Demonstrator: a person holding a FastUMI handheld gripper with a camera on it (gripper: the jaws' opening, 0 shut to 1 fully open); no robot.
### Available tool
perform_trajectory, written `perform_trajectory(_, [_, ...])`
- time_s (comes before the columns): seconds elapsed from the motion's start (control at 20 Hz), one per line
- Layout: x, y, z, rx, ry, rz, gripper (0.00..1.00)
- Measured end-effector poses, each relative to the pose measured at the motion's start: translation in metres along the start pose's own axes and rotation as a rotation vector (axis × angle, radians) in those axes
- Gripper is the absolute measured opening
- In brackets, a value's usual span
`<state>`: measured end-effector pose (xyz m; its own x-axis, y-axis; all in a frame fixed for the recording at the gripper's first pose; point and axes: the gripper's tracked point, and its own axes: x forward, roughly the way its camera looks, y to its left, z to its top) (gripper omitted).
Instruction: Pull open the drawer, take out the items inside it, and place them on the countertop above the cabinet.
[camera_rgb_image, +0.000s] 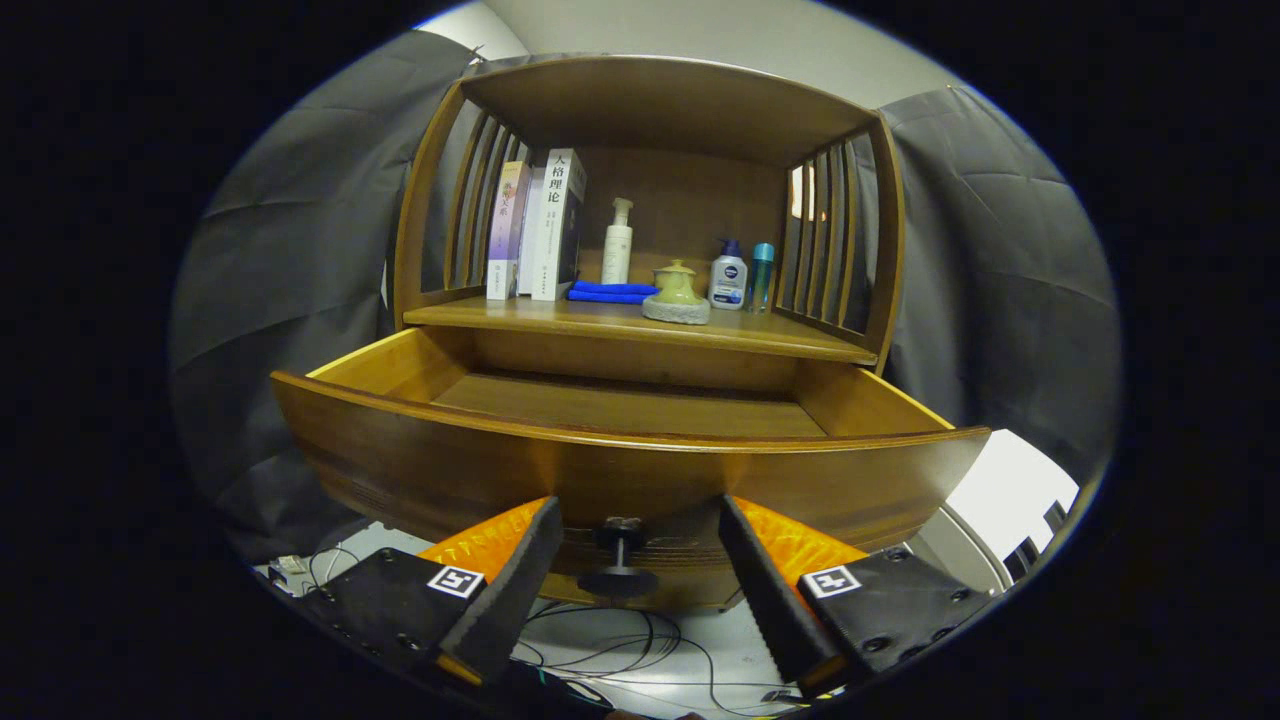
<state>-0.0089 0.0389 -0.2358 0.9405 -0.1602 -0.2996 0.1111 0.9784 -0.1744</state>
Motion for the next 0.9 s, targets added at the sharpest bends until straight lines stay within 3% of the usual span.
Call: perform_trajectory(0.9, [0.072,0.013,0.025,-0.024,-0.025,-0.034,1.0])
